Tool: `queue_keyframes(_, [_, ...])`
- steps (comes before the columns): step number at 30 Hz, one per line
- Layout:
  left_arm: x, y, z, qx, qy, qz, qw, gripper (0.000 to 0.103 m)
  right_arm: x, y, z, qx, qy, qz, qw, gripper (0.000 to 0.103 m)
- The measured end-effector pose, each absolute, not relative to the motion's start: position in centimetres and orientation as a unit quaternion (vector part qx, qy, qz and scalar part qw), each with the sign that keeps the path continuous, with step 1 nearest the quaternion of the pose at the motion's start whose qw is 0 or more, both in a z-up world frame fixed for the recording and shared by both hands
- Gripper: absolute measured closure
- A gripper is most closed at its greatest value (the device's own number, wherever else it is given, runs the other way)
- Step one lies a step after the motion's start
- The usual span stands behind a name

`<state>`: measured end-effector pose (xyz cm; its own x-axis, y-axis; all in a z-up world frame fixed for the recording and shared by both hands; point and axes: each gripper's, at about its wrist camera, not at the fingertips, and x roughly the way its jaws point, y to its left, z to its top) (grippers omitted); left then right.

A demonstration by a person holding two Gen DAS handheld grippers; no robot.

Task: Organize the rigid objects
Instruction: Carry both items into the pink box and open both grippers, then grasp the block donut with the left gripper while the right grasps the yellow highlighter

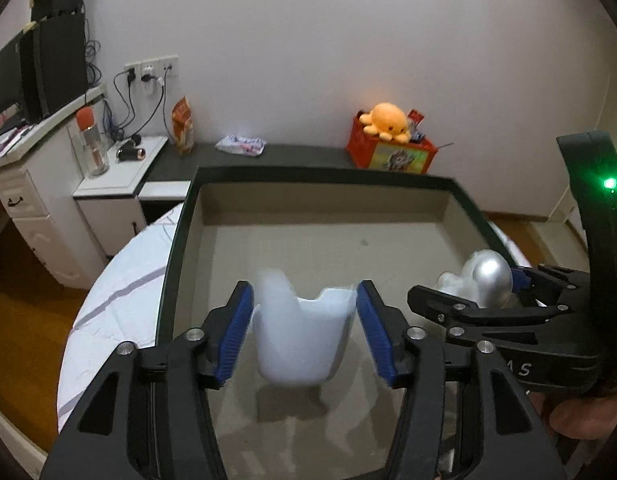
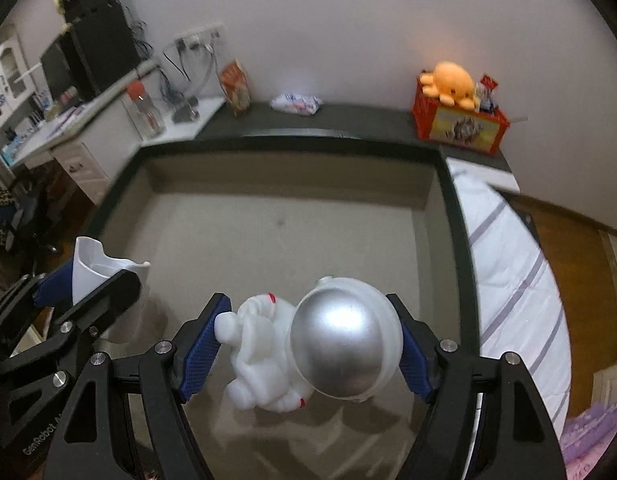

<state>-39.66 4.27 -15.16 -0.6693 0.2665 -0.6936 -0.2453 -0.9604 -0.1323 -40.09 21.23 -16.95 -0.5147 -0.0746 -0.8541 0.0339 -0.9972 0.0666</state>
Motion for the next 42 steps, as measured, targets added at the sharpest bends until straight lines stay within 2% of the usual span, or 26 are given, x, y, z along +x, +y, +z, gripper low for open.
queue_keyframes(4, [-39.2,3.7,-14.4,-0.367,-0.008,0.923,0.114,0.0,-39.4,21.7,-17.1,0.493,-0.023,-0.869,0.026,0.019])
queue_keyframes(12, [-35.4,1.9,-10.8,-0.329,-0.003,0.941,0.073,0.0,-35.7,22.2,-13.4,0.435,-0.05,-0.898,0.039,0.017])
queue_keyframes(21, [-27.9,1.1,-7.3,-0.291,0.014,0.955,0.061,0.0,-27.0,21.8,-8.6,0.362,-0.063,-0.93,0.027,0.017])
queue_keyframes(30, [-21.0,1.1,-6.7,-0.292,-0.01,0.953,0.081,0.0,-19.3,21.7,-6.5,0.332,-0.051,-0.942,-0.013,0.017])
queue_keyframes(42, [-16.0,1.8,-7.9,-0.305,-0.008,0.949,0.081,0.0,-13.3,22.8,-7.2,0.334,-0.052,-0.941,-0.023,0.017])
